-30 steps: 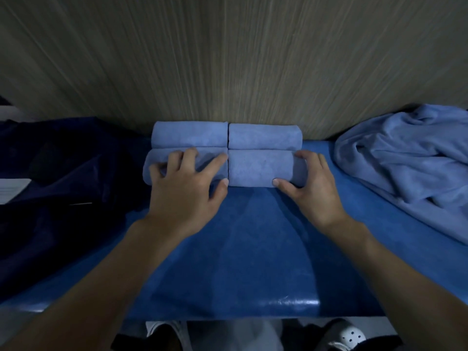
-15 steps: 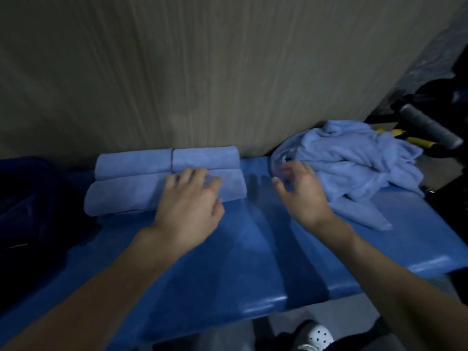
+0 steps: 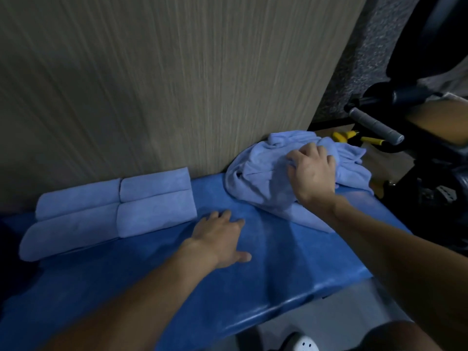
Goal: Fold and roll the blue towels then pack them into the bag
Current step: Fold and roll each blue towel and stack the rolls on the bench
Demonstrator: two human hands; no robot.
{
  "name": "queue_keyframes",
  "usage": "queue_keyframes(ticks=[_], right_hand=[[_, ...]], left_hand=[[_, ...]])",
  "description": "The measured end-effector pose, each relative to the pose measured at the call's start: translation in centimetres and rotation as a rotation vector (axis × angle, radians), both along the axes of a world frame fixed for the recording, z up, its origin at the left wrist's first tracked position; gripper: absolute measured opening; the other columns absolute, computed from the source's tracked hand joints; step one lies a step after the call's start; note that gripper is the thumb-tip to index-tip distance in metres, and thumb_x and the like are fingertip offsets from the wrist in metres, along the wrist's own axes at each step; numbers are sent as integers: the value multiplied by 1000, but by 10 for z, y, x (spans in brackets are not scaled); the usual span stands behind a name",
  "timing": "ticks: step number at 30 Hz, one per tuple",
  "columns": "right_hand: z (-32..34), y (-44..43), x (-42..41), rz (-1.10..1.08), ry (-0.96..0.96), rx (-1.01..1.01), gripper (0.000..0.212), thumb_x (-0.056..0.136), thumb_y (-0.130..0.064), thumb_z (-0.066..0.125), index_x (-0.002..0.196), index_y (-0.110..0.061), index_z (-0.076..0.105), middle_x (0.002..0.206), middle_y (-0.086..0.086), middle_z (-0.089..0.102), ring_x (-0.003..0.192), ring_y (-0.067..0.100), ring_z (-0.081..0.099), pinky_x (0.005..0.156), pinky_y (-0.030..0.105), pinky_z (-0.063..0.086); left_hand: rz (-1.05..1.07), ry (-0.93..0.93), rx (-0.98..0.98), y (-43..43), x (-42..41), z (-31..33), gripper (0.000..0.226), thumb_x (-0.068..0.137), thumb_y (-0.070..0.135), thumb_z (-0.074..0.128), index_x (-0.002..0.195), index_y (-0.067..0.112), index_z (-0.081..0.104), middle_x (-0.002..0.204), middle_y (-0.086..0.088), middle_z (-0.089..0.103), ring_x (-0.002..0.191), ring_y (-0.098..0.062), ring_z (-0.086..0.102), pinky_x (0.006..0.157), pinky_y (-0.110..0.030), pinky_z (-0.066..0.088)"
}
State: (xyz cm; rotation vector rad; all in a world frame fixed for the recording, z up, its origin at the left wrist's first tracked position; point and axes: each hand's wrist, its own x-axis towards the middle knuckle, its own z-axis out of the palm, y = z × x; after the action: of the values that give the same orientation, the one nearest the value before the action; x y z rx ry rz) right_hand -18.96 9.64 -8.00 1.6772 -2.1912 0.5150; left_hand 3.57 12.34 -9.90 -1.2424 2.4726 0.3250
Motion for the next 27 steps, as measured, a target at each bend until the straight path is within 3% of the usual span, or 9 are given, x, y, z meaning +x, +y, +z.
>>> queue_keyframes(ticks=[2,6,9,12,16,19,22,24,27], right_hand=[[5,-4,-1,28,-28,-70,17,91,-17,51,88,-12,67,93,11,54,92,34,45,70,39,24],[32,2,-2,177,-196,-245,20,91,-17,49,81,-9,64,87,10,54,84,32,50,70,46,42],[65,15,2,300,-335,-333,17,95,-17,51,93,-11,67,89,3,51,81,19,51,68,35,42],[100,32,13,342,-407,-430,15,94,-15,53,96,-11,68,86,-2,52,78,12,50,67,25,36],[137,58,37,385,-528,-491,12,92,-13,56,93,-10,68,79,1,59,74,13,54,68,25,41],[161,82,55,446,-633,-492,11,91,-14,57,90,-13,67,81,4,66,78,18,62,73,38,50],[179,105,65,507,-695,-487,10,92,-14,57,90,-15,67,81,2,67,79,19,65,76,41,53],[185,117,71,519,-747,-493,11,94,-13,56,88,-19,64,79,-1,66,78,17,65,73,38,53],[180,130,80,495,-786,-474,12,96,-15,55,85,-20,58,75,-4,63,73,14,62,68,32,51]], left_hand=[[6,6,9,-1,-2,1,87,84,68,57,153,26,24,158,-9,22,141,-32,26,113,-43,30],[51,52,38,-2,-3,4,83,82,65,61,149,26,31,153,-6,31,138,-29,32,111,-43,33],[301,453,172,-1,-6,12,77,86,55,64,149,23,34,146,-2,45,130,-21,46,103,-32,42],[481,981,303,9,-21,38,63,83,39,75,137,25,47,118,12,58,111,-9,57,88,-17,46],[417,1231,247,26,-44,72,36,81,22,79,112,15,62,94,14,64,80,7,57,72,-9,46],[438,1295,78,36,-44,86,11,85,16,73,79,12,65,68,9,61,61,4,52,60,-14,40],[443,1318,-97,52,-25,99,36,88,5,64,61,23,48,51,14,45,49,6,44,50,-10,33],[431,1293,-213,61,0,110,36,89,2,62,63,21,45,51,12,39,48,3,40,48,-13,32],[388,1182,-340,67,48,122,11,90,6,62,80,11,61,66,7,56,60,-3,49,60,-22,42]])
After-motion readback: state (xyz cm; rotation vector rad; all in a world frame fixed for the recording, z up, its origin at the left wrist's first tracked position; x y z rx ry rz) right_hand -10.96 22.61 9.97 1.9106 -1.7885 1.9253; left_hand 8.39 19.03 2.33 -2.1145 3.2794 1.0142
